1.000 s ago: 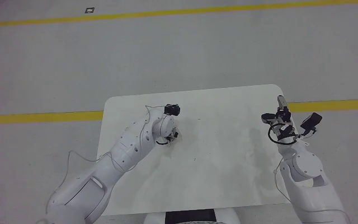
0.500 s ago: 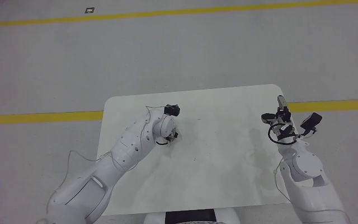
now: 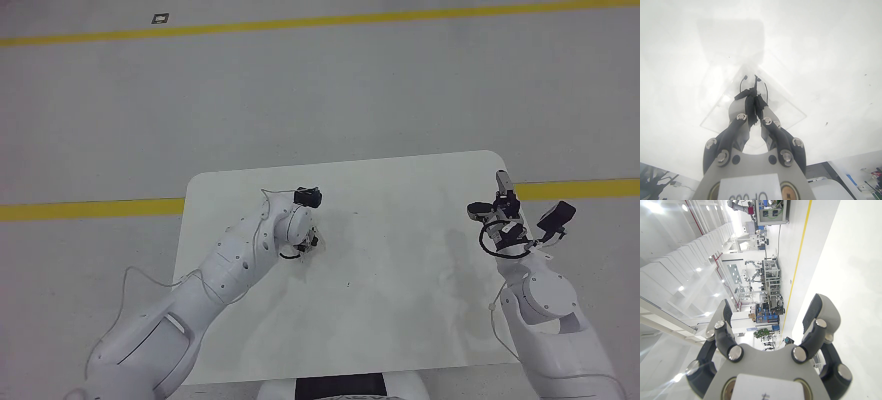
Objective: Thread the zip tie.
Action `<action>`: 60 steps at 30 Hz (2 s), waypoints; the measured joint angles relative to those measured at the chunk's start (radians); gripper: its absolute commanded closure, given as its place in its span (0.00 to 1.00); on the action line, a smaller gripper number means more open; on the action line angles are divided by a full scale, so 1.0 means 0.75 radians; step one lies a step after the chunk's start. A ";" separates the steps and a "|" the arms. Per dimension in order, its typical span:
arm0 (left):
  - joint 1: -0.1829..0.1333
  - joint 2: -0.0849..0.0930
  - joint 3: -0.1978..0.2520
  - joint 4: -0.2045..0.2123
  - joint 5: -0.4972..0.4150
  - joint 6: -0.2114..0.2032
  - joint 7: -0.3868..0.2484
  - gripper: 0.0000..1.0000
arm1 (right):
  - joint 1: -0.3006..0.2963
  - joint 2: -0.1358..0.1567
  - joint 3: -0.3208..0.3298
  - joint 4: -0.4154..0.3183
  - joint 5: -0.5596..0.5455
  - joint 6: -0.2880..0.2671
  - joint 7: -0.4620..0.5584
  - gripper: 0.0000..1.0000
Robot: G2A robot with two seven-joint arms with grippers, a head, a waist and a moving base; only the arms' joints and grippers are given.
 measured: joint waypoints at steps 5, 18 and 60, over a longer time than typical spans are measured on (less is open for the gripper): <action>-0.004 -0.004 0.006 0.014 -0.002 -0.002 0.002 1.00 | 0.000 0.000 0.000 0.000 0.000 0.000 0.000 0.00; -0.001 0.015 -0.027 -0.068 0.030 0.034 -0.028 1.00 | 0.000 0.000 0.000 0.000 0.000 0.000 0.000 0.00; 0.267 0.231 -0.418 -0.703 0.158 -0.093 -0.319 1.00 | 0.000 0.000 0.000 0.000 0.000 0.000 0.000 0.00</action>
